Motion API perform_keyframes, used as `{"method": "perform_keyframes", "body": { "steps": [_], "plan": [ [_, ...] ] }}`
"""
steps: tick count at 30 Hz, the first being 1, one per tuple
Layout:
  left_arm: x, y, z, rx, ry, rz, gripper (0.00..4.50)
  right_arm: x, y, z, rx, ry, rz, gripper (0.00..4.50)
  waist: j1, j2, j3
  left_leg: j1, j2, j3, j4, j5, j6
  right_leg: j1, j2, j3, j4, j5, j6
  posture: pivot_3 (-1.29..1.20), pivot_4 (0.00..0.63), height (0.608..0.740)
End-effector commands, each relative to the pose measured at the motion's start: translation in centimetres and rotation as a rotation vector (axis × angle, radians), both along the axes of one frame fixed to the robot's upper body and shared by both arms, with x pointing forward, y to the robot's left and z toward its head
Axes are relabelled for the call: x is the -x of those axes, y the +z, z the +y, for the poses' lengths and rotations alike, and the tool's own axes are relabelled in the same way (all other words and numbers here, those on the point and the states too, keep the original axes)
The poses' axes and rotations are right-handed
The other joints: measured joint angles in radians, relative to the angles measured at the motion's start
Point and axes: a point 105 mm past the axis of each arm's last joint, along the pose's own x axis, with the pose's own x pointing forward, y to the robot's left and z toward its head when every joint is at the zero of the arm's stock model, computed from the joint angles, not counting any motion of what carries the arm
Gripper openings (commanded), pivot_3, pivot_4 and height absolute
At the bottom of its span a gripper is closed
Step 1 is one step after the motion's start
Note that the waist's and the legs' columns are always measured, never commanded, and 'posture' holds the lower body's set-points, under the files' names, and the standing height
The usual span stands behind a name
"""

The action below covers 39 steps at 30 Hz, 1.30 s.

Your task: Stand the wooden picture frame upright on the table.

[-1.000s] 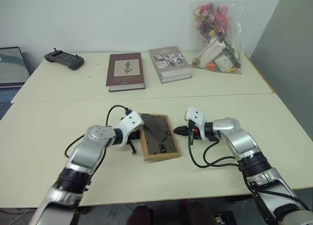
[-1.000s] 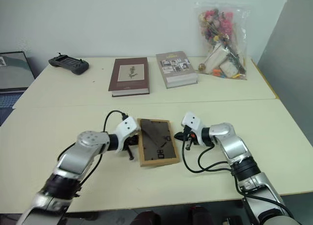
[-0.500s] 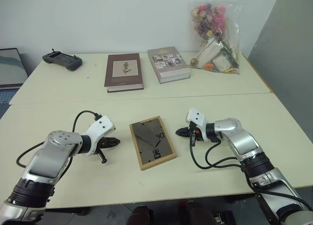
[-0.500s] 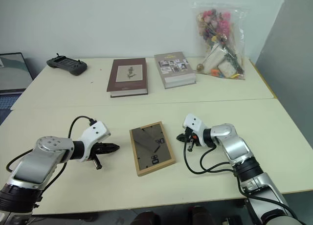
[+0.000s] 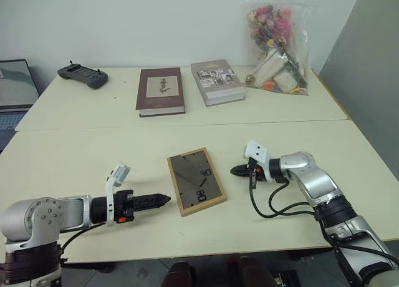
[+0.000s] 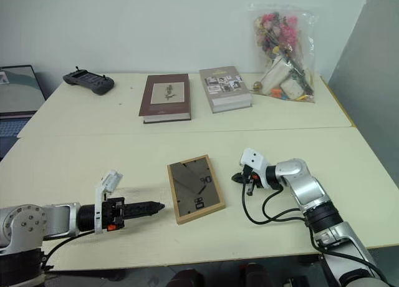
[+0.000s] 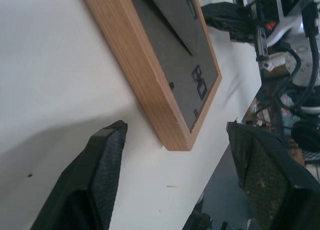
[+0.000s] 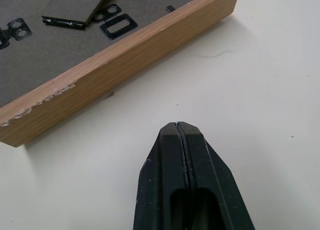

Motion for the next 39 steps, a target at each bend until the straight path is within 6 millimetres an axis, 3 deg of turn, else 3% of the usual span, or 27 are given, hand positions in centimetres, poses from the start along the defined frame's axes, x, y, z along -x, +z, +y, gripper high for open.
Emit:
{"method": "perform_keyframes", "body": {
  "steps": [1,2,11,17,21,29,35,39],
  "plan": [
    [0.1,-1.8,-0.6,0.088,0.082,0.073,4.22,0.6,0.6,0.9,-0.028,0.022,-0.023,0.00,0.001,0.000,0.000,0.001,0.000,0.000,0.000,0.000,0.000,0.000,0.000,0.000,0.000,0.000,0.000,0.00,0.150,0.740],
    [0.1,-2.0,-1.0,0.110,0.088,0.079,4.44,0.7,0.5,1.0,-0.029,0.022,-0.021,0.00,0.001,0.000,-0.001,0.001,0.000,0.000,0.000,0.000,0.000,0.001,0.000,0.000,0.000,0.000,0.000,0.00,0.150,0.740],
    [0.3,-5.2,-4.5,0.145,0.123,0.198,4.44,0.8,0.7,3.4,-0.053,0.051,-0.023,0.00,0.017,0.006,-0.007,0.004,-0.002,0.000,0.000,0.000,-0.001,0.004,-0.002,0.000,-0.001,0.000,0.000,0.00,0.150,0.740],
    [0.3,-4.8,-6.3,0.172,0.073,0.180,4.44,1.0,1.3,5.4,-0.086,0.084,-0.023,0.00,0.032,0.009,-0.011,0.005,-0.004,0.000,0.000,0.000,-0.001,0.005,-0.003,0.001,-0.001,0.000,0.000,0.00,0.150,0.740],
    [0.3,-4.5,-6.3,0.162,0.074,0.160,4.44,0.9,1.1,5.2,-0.085,0.074,-0.020,0.00,0.034,0.009,-0.011,0.005,-0.004,0.000,0.000,0.002,-0.004,0.006,-0.003,0.001,-0.001,0.000,0.000,0.00,0.150,0.740],
    [0.0,-3.6,-5.4,0.183,0.090,0.129,2.81,0.8,0.4,3.8,-0.065,0.038,-0.013,0.00,0.026,0.008,-0.010,0.005,-0.004,0.000,0.000,0.002,-0.004,0.005,-0.003,0.001,-0.001,0.000,0.000,0.00,0.150,0.740],
    [-1.0,-2.6,-6.6,0.206,0.076,0.082,1.66,0.5,0.5,3.4,-0.070,0.017,-0.019,0.00,0.029,0.007,-0.010,0.004,-0.003,0.000,0.000,0.002,-0.004,0.004,-0.003,0.001,-0.001,0.000,0.000,0.00,0.150,0.740],
    [-2.3,-1.6,-6.9,0.201,0.097,0.030,1.30,-0.6,1.8,1.0,-0.062,-0.043,-0.046,0.00,0.033,0.006,-0.009,0.003,-0.004,0.000,0.000,0.002,-0.004,0.004,-0.003,0.001,-0.002,0.000,0.000,0.00,0.150,0.740]
  ]
}}
